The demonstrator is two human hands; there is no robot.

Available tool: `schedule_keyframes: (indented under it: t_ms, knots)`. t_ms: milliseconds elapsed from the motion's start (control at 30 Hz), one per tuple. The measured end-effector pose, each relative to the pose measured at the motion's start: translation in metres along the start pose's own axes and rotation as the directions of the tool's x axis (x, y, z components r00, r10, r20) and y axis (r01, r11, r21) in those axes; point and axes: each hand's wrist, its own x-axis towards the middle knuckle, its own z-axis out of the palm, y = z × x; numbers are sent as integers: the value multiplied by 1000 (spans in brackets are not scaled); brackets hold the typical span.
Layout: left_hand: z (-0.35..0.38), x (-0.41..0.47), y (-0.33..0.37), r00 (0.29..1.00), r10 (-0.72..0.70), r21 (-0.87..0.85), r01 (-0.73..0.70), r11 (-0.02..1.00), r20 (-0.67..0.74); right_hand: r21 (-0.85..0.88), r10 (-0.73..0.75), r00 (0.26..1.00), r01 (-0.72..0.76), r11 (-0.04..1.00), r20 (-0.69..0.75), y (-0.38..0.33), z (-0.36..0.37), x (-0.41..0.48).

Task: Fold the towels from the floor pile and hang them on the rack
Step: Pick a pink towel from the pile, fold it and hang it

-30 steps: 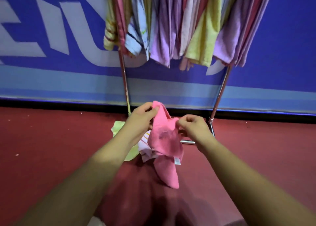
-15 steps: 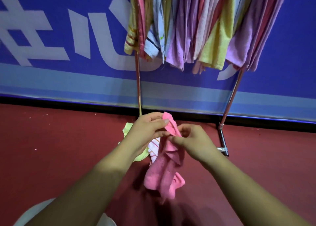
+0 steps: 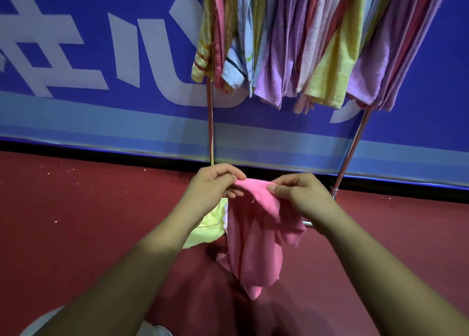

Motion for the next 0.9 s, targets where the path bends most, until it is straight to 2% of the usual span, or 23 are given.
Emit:
schedule_keyframes:
  t_ms: [100,167,233,300,433,533,567,633,733,800,900]
  knots:
    - [-2,5,-5,999,25,33,-26,999,38,50,56,998,-55,997,-32,1,3,5]
    - [-9,6,-10,988,100,193,-121,974,118,64,50,998,-47,997,-36,0,6,7]
    - [-14,6,-14,964,183,431,-251,867,193,115,7,1000,-4,993,-26,0,5,9]
    - [-14,7,-14,948,249,512,-317,798,199,147,-69,998,66,987,12,0,4,8]
    - [-10,12,-5,948,304,316,-319,894,96,91,-241,964,231,969,112,-6,2,5]
    - [-9,15,-1,974,212,67,-218,974,84,99,-226,938,206,973,262,-12,-2,2]
    - [-8,14,-2,978,185,6,-186,983,93,64,-230,937,221,973,264,-12,-4,2]
    - [-5,14,-3,982,160,-66,-153,986,102,39,-269,949,266,963,164,-11,-6,3]
    - [-3,13,-4,981,146,-71,-138,988,130,166,-295,954,299,940,-50,-10,-11,5]
    - [-4,11,-4,964,147,-45,-140,989,223,229,-288,956,294,928,-59,-11,-13,5]
    - [0,9,-8,925,185,12,-200,980,333,190,-264,964,260,947,-3,-11,-8,2]
